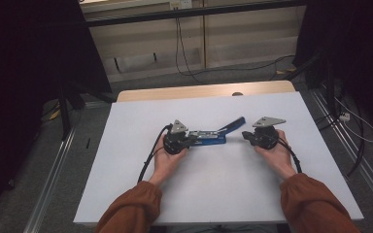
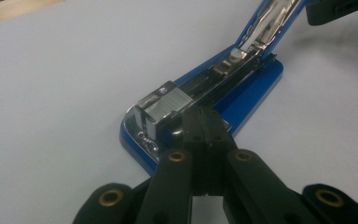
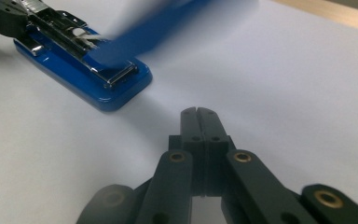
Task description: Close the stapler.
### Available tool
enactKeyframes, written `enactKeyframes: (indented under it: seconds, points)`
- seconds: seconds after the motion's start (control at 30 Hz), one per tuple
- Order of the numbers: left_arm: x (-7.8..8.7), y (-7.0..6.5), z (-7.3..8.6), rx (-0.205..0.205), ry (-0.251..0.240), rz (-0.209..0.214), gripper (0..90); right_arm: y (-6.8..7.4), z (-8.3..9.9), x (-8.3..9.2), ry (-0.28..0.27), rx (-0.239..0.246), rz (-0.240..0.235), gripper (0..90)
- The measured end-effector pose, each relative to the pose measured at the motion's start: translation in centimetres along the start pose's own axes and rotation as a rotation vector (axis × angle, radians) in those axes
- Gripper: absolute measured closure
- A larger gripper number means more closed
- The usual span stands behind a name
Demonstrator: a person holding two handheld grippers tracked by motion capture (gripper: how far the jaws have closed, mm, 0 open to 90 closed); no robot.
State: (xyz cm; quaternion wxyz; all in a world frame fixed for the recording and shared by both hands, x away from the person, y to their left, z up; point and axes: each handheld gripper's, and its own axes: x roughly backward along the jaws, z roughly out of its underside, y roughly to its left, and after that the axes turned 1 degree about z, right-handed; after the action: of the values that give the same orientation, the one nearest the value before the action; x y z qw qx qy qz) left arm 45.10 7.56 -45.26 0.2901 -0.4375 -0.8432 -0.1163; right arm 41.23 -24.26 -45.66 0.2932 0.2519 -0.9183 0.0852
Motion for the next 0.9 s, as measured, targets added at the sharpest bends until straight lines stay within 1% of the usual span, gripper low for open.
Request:
enactKeyframes:
  seconds: [0.07, 0.1, 0.17, 0.2, 0.23, 0.3, 0.37, 0.4, 0.43, 0.47, 0.5, 0.6, 0.67, 0.7, 0.73, 0.8, 0.9]
  points:
    - [0.00, 0.01, 0.00, -0.001, 0.000, 0.001, 90.0, -0.01, -0.05, 0.04, -0.010, -0.002, -0.002, 90.0]
    - [0.01, -0.03, 0.03, 0.008, -0.001, 0.007, 90.0, 0.02, -0.07, 0.09, -0.015, -0.004, -0.002, 90.0]
    - [0.03, -0.02, 0.01, -0.008, 0.001, -0.005, 90.0, 0.03, -0.13, 0.15, -0.036, -0.009, -0.009, 90.0]
    - [0.00, -0.03, 0.04, 0.002, -0.002, -0.001, 90.0, 0.07, -0.18, 0.21, -0.046, -0.013, -0.014, 90.0]
    - [-0.01, -0.04, 0.06, 0.002, -0.005, -0.001, 90.0, 0.11, -0.23, 0.26, -0.057, -0.016, -0.020, 90.0]
    - [0.00, -0.01, 0.06, -0.007, -0.004, -0.002, 90.0, 0.23, -0.34, 0.38, -0.080, -0.028, -0.037, 90.0]
    - [0.01, 0.06, 0.10, -0.005, -0.007, 0.001, 90.0, 0.32, -0.43, 0.44, -0.095, -0.027, -0.047, 90.0]
    - [0.03, 0.13, 0.15, -0.016, -0.012, -0.004, 90.0, 0.35, -0.44, 0.46, -0.102, -0.028, -0.051, 90.0]
    - [0.03, 0.17, 0.21, -0.015, -0.015, 0.003, 90.0, 0.38, -0.44, 0.47, -0.103, -0.032, -0.056, 90.0]
    - [0.01, 0.17, 0.27, -0.005, -0.019, 0.011, 90.0, 0.41, -0.42, 0.48, -0.107, -0.037, -0.061, 89.8]
    - [0.00, 0.17, 0.27, 0.003, -0.021, 0.016, 90.0, 0.42, -0.42, 0.49, -0.113, -0.039, -0.066, 88.6]
    - [0.03, 0.20, 0.27, 0.007, -0.021, 0.019, 89.2, 0.49, -0.48, 0.61, -0.122, -0.047, -0.067, 84.9]
    - [0.07, 0.16, 0.25, 0.000, -0.017, 0.020, 87.8, 0.49, -0.50, 0.70, -0.128, -0.055, -0.078, 83.7]
    - [0.08, 0.05, 0.27, 0.008, -0.023, 0.024, 87.0, 0.48, -0.51, 0.74, -0.133, -0.057, -0.079, 82.3]
    - [0.13, -0.01, 0.31, 0.005, -0.017, 0.026, 86.4, 0.47, -0.52, 0.77, -0.136, -0.061, -0.082, 80.7]
    - [0.20, -0.19, 0.37, 0.010, -0.024, 0.030, 84.9, 0.49, -0.50, 0.85, -0.140, -0.058, -0.087, 79.8]
    - [0.54, -0.28, 0.32, 0.004, -0.023, 0.031, 82.1, 0.60, -0.54, 0.95, -0.149, -0.065, -0.093, 73.1]
